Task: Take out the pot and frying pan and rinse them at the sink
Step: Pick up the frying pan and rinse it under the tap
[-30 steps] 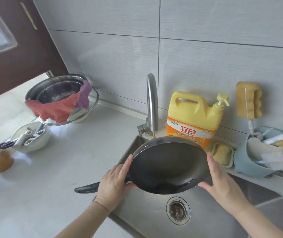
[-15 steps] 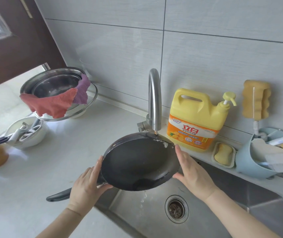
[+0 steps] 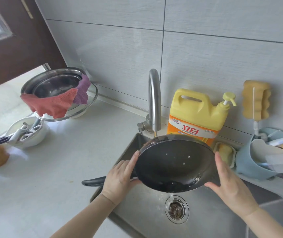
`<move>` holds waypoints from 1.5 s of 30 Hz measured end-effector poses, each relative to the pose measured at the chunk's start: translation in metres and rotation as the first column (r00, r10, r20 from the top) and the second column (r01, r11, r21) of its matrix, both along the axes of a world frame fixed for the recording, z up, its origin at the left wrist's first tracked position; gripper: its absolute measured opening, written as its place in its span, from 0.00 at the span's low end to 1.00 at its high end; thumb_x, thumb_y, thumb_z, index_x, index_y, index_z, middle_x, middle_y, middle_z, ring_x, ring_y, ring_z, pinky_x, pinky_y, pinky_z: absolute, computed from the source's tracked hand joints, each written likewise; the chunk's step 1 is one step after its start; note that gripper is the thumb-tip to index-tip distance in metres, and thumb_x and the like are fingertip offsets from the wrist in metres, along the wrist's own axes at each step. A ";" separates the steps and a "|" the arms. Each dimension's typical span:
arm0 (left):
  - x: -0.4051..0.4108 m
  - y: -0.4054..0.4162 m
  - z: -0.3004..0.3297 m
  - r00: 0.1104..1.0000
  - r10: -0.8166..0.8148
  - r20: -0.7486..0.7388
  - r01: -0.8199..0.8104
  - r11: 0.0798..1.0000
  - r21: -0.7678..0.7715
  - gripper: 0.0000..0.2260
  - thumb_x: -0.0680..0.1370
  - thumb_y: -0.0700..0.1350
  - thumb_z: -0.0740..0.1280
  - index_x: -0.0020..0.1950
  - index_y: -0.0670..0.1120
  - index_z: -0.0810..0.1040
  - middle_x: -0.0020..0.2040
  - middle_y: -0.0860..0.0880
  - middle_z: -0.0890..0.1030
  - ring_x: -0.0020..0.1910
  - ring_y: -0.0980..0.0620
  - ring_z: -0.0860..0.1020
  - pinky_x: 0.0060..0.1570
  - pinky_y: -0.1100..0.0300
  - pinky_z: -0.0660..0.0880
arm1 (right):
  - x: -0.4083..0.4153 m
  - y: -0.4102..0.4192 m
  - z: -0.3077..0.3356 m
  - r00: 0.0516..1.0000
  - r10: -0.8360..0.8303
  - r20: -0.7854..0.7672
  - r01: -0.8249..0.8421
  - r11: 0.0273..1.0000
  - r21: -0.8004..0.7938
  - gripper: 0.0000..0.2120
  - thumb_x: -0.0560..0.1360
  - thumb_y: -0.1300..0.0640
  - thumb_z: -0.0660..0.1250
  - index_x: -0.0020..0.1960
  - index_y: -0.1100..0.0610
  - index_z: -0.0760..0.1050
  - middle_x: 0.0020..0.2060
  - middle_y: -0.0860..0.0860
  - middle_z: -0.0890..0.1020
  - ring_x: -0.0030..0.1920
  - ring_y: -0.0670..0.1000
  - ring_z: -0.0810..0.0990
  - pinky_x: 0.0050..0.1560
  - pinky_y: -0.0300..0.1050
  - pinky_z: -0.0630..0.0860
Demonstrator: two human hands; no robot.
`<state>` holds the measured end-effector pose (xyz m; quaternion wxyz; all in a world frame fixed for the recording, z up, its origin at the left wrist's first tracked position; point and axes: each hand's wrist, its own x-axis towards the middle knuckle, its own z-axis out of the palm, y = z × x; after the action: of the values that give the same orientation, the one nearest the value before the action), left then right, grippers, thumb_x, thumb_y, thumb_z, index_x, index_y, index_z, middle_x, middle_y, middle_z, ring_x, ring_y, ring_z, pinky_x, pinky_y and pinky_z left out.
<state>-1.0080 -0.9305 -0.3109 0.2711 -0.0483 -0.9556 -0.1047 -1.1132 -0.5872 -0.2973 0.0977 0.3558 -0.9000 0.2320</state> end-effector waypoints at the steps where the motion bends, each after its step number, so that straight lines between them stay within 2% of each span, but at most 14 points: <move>1: -0.004 0.004 0.000 1.000 -0.020 -0.003 0.020 1.000 0.001 0.42 0.72 0.64 0.65 0.79 0.46 0.52 0.39 0.50 0.79 0.35 0.51 0.77 0.34 0.58 0.75 | 0.001 0.006 0.000 0.999 -0.028 0.020 0.028 1.000 0.001 0.72 0.51 0.61 0.87 0.80 0.54 0.42 0.73 0.58 0.67 0.64 0.57 0.70 0.61 0.48 0.66; 5: -0.012 0.012 0.002 0.999 -0.037 0.033 0.036 0.999 0.025 0.54 0.68 0.60 0.76 0.81 0.48 0.44 0.39 0.50 0.79 0.34 0.51 0.77 0.33 0.57 0.76 | 0.004 0.015 0.006 0.989 -0.118 0.085 0.115 0.992 0.045 0.74 0.49 0.59 0.87 0.80 0.51 0.40 0.61 0.67 0.78 0.56 0.64 0.81 0.47 0.50 0.78; 6: -0.012 0.012 0.004 0.999 -0.035 0.033 0.034 0.999 0.027 0.53 0.68 0.60 0.75 0.81 0.48 0.44 0.39 0.50 0.79 0.34 0.51 0.77 0.33 0.57 0.76 | 0.004 0.015 0.007 0.989 -0.119 0.082 0.116 0.992 0.045 0.74 0.49 0.59 0.87 0.80 0.51 0.40 0.60 0.67 0.78 0.56 0.63 0.81 0.50 0.50 0.77; 9: -0.007 0.004 0.009 1.000 -0.020 0.001 0.020 0.999 0.050 0.42 0.74 0.64 0.65 0.79 0.47 0.51 0.38 0.50 0.79 0.34 0.52 0.77 0.33 0.58 0.75 | 0.001 0.007 0.005 0.996 -0.073 0.047 0.070 0.996 0.055 0.74 0.49 0.60 0.87 0.80 0.55 0.42 0.62 0.68 0.76 0.62 0.59 0.73 0.60 0.49 0.65; 11: 0.000 -0.005 0.011 1.000 0.027 0.015 -0.027 0.998 0.061 0.39 0.73 0.67 0.61 0.76 0.45 0.57 0.37 0.50 0.78 0.33 0.52 0.77 0.31 0.59 0.74 | 0.000 -0.002 0.005 0.999 -0.025 0.038 0.023 0.999 0.046 0.72 0.50 0.60 0.87 0.80 0.55 0.42 0.66 0.66 0.74 0.63 0.59 0.72 0.62 0.48 0.64; 14: 0.014 -0.021 0.011 0.995 0.088 0.047 -0.090 0.995 0.041 0.40 0.70 0.67 0.63 0.74 0.45 0.60 0.34 0.50 0.76 0.30 0.50 0.76 0.27 0.58 0.73 | 0.000 -0.022 0.006 0.997 0.073 0.036 -0.073 0.997 -0.002 0.70 0.54 0.60 0.86 0.80 0.55 0.41 0.74 0.55 0.65 0.65 0.57 0.69 0.60 0.47 0.71; 18: 0.032 -0.042 0.007 0.992 0.123 0.038 -0.124 0.992 0.020 0.37 0.74 0.70 0.58 0.71 0.42 0.65 0.33 0.49 0.76 0.29 0.48 0.77 0.25 0.57 0.75 | 0.001 -0.054 0.009 0.992 0.117 0.045 -0.118 0.993 0.023 0.68 0.56 0.59 0.85 0.80 0.56 0.40 0.66 0.64 0.74 0.62 0.60 0.77 0.50 0.53 0.80; 23: 0.051 -0.062 0.005 0.987 0.156 0.026 -0.157 0.988 0.016 0.37 0.77 0.70 0.53 0.71 0.42 0.64 0.33 0.48 0.77 0.30 0.46 0.79 0.24 0.55 0.76 | 0.003 -0.083 0.008 0.987 0.163 0.013 -0.164 0.984 0.069 0.66 0.60 0.56 0.84 0.80 0.56 0.39 0.69 0.62 0.72 0.64 0.59 0.78 0.55 0.47 0.78; 27: 0.054 -0.064 0.006 0.985 0.170 0.030 -0.171 0.985 0.029 0.37 0.77 0.70 0.53 0.71 0.42 0.64 0.33 0.48 0.77 0.30 0.47 0.78 0.25 0.56 0.76 | 0.003 -0.087 0.008 0.987 0.161 0.004 -0.161 0.984 0.079 0.66 0.59 0.55 0.85 0.80 0.57 0.39 0.66 0.62 0.74 0.60 0.58 0.81 0.50 0.48 0.80; 31: 0.043 -0.048 0.010 0.991 0.130 0.022 -0.131 0.991 0.020 0.36 0.77 0.70 0.54 0.70 0.41 0.65 0.32 0.48 0.76 0.29 0.48 0.77 0.24 0.57 0.75 | 0.004 -0.068 0.008 0.992 0.125 -0.009 -0.124 0.990 0.074 0.66 0.59 0.56 0.84 0.80 0.57 0.40 0.65 0.64 0.75 0.59 0.60 0.81 0.50 0.52 0.81; 34: 0.029 -0.030 0.012 0.996 0.088 0.024 -0.088 0.996 0.010 0.39 0.71 0.68 0.61 0.74 0.46 0.59 0.32 0.49 0.76 0.29 0.49 0.77 0.25 0.57 0.73 | 0.004 -0.044 0.010 0.996 0.081 -0.025 -0.081 0.996 0.030 0.67 0.57 0.58 0.85 0.80 0.57 0.41 0.65 0.65 0.74 0.62 0.61 0.78 0.50 0.55 0.80; 36: 0.020 -0.016 0.014 0.998 0.061 0.015 -0.061 0.998 0.003 0.40 0.70 0.67 0.62 0.75 0.46 0.57 0.33 0.50 0.76 0.29 0.50 0.76 0.27 0.58 0.73 | 0.007 -0.027 0.014 0.999 0.039 -0.021 -0.038 0.999 0.020 0.69 0.55 0.59 0.86 0.80 0.56 0.42 0.66 0.65 0.74 0.64 0.59 0.74 0.51 0.54 0.79; 41: 0.001 0.015 0.018 0.999 -0.043 -0.006 0.043 0.998 0.035 0.39 0.73 0.65 0.62 0.77 0.45 0.55 0.36 0.51 0.77 0.33 0.52 0.75 0.33 0.59 0.74 | 0.013 0.013 0.021 0.994 -0.107 0.034 0.105 0.993 0.044 0.73 0.50 0.59 0.87 0.80 0.53 0.41 0.64 0.65 0.76 0.57 0.64 0.82 0.53 0.47 0.75; 45: -0.008 0.033 0.022 0.994 -0.103 -0.023 0.104 0.994 0.044 0.43 0.71 0.61 0.70 0.77 0.46 0.54 0.38 0.51 0.77 0.34 0.51 0.75 0.32 0.58 0.74 | 0.020 0.032 0.031 0.979 -0.189 0.075 0.184 0.981 0.058 0.74 0.48 0.59 0.87 0.80 0.54 0.42 0.57 0.67 0.80 0.47 0.63 0.85 0.38 0.47 0.79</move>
<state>-1.0156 -0.8974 -0.2889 0.2764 -0.0926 -0.9463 -0.1397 -1.0928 -0.5551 -0.2663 0.0735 0.2625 -0.9382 0.2131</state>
